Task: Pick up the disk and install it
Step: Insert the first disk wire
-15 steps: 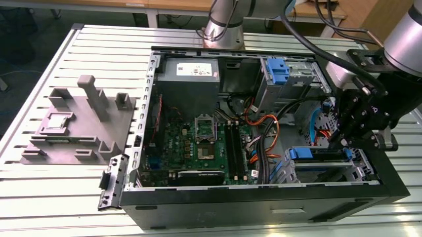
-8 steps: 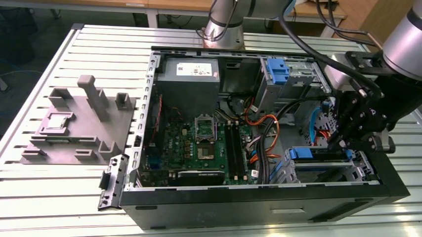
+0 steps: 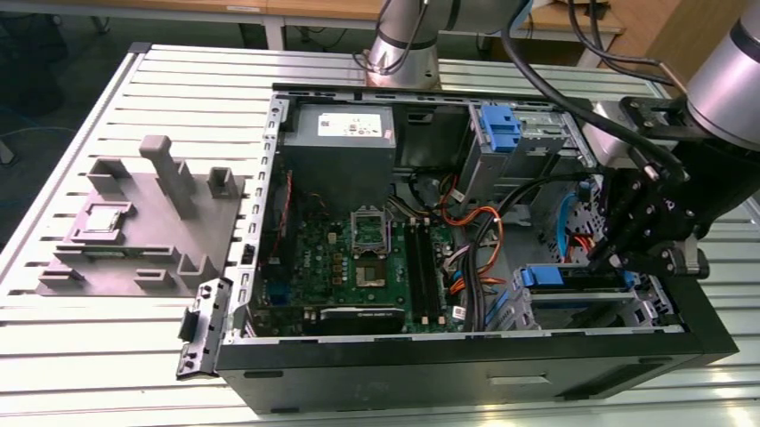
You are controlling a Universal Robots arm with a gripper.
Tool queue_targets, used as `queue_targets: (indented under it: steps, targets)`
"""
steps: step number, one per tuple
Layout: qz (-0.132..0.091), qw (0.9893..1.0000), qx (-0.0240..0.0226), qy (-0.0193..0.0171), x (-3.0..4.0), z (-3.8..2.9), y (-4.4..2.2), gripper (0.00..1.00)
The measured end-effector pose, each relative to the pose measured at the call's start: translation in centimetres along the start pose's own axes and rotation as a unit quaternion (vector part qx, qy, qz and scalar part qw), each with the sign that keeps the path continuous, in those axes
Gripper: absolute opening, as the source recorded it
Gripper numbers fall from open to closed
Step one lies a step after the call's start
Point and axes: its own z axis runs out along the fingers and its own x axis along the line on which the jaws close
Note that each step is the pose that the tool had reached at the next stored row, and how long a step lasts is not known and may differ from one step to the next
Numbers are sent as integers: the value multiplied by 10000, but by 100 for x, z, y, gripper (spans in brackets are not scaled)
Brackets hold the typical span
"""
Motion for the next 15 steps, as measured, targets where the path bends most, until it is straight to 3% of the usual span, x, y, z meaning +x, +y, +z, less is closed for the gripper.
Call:
queue_targets:
  steps: [15]
  targets:
    - [-9, 10000, -1, -17, 32, 43, -1, 17]
